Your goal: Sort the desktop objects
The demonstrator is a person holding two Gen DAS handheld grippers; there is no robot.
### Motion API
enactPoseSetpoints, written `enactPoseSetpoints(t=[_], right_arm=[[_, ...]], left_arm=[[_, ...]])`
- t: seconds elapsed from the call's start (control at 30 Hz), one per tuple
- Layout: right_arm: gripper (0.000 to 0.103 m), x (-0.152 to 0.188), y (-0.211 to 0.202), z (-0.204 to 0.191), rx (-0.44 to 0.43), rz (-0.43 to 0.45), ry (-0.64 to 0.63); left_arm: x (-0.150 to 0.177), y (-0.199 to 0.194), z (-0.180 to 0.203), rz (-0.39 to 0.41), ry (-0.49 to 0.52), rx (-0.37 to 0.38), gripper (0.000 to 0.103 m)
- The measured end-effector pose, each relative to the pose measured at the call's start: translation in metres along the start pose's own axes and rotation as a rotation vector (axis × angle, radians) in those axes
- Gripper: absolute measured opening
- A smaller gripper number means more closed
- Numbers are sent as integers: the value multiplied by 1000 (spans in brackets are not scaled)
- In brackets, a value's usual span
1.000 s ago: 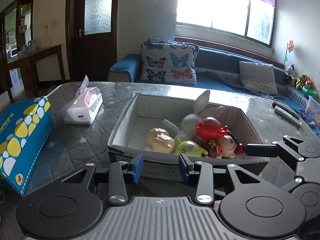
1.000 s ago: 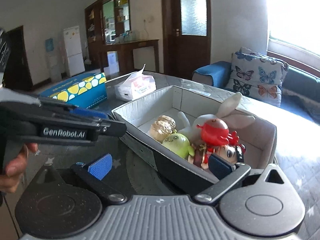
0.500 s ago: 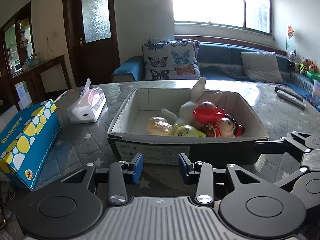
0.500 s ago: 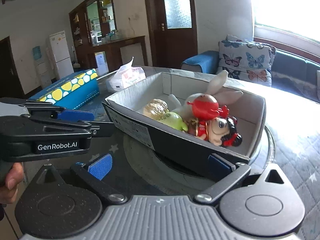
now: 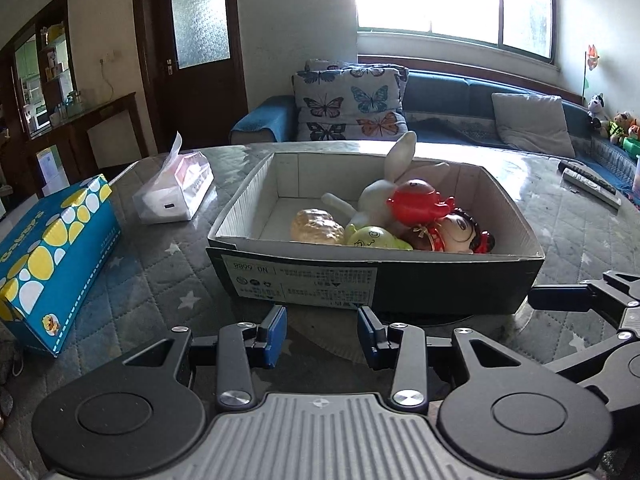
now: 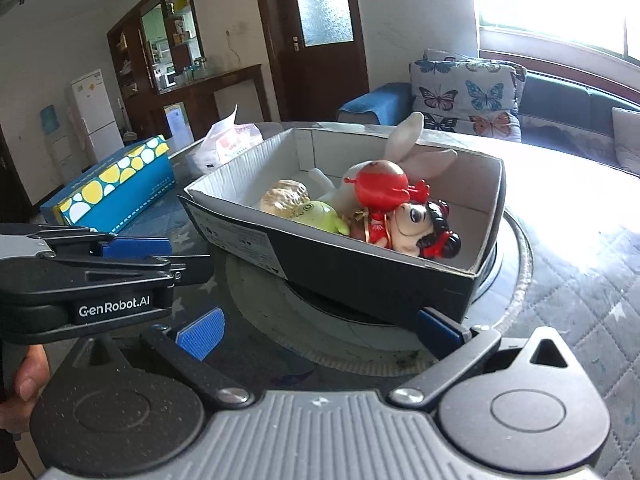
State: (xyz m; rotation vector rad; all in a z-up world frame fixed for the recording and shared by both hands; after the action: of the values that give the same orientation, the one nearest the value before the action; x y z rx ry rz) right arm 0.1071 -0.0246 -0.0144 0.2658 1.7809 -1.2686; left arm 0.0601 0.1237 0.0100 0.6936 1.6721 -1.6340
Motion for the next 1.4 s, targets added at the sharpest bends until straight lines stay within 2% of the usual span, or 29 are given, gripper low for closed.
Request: enactPoseSetpoints(t=[0.77,1.4], right_arm=[[103,-2,8,6,85,-19,58],[103,-10,23,13,145,-42,74]], left_arm=[[-6,5,-1,-7,0,-2,42],[-16,24,-2,-25,15,-20,42]])
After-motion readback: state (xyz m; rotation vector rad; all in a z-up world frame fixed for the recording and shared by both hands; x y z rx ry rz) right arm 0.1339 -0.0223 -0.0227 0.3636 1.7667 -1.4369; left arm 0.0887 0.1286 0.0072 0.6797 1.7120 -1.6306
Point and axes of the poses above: each gripper's, at about its wrist camera, not at the fingertips, and y roughly the way its jaws point, z to its right, x to its underside, the point moved 1 cm from there along y, roughly the way its jaws point, and after that the axes turned 8 degrees about x, right-handed, at the moved point
